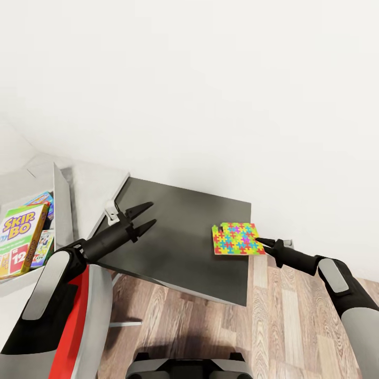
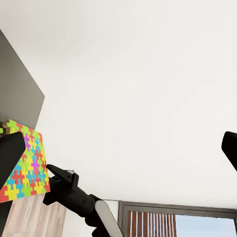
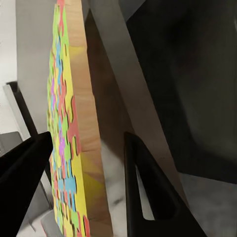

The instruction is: Put all the toys in the child's room - the three board games (two on the bed and one on the table), the two jigsaw puzzles on the table, and the tennis ball on the table - inside the toy box on the table in the child's room.

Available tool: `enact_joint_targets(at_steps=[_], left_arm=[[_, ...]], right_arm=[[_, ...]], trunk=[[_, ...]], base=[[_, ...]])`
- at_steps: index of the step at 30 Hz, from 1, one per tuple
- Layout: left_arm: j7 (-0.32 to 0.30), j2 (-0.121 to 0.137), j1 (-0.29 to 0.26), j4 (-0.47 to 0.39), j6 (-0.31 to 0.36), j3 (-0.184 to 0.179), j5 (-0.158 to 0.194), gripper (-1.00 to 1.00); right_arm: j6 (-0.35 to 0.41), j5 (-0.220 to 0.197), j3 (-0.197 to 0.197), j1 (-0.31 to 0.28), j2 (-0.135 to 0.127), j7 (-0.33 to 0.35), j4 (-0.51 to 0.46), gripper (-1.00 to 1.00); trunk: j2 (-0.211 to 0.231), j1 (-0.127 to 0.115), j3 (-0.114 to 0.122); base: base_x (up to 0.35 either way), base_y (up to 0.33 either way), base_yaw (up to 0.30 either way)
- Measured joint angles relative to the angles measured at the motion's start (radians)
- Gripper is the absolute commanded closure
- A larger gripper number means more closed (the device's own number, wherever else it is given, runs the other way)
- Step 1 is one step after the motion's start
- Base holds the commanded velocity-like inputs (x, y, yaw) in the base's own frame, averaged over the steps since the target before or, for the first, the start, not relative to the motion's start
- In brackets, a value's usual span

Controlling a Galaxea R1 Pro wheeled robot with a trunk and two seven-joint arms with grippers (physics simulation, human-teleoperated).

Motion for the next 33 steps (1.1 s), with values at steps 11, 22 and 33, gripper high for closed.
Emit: enact_joint_targets(at_steps=[11, 22, 33], left_arm=[[0.0, 0.002, 0.001, 0.0, 0.0, 0.0, 0.0, -1.0], [0.009, 0.012, 0.001, 0.0, 0.001, 0.004, -0.001, -1.0], [0.021, 0.016, 0.006, 0.0, -0.001, 0.005, -0.002, -1.0]], right_arm=[[-0.001, 0.002, 0.001, 0.002, 0.0, 0.003, -0.013, 1.0], [0.003, 0.0, 0.005, 0.011, 0.0, 0.002, -0.092, 1.0], [0.007, 0.004, 0.003, 0.03, -0.005, 0.005, -0.214, 1.0]], trunk=[[0.0, 0.0, 0.0], [0.0, 0.0, 0.0], [0.0, 0.0, 0.0]], base=[[0.0, 0.0, 0.0], [0.0, 0.0, 0.0], [0.0, 0.0, 0.0]])
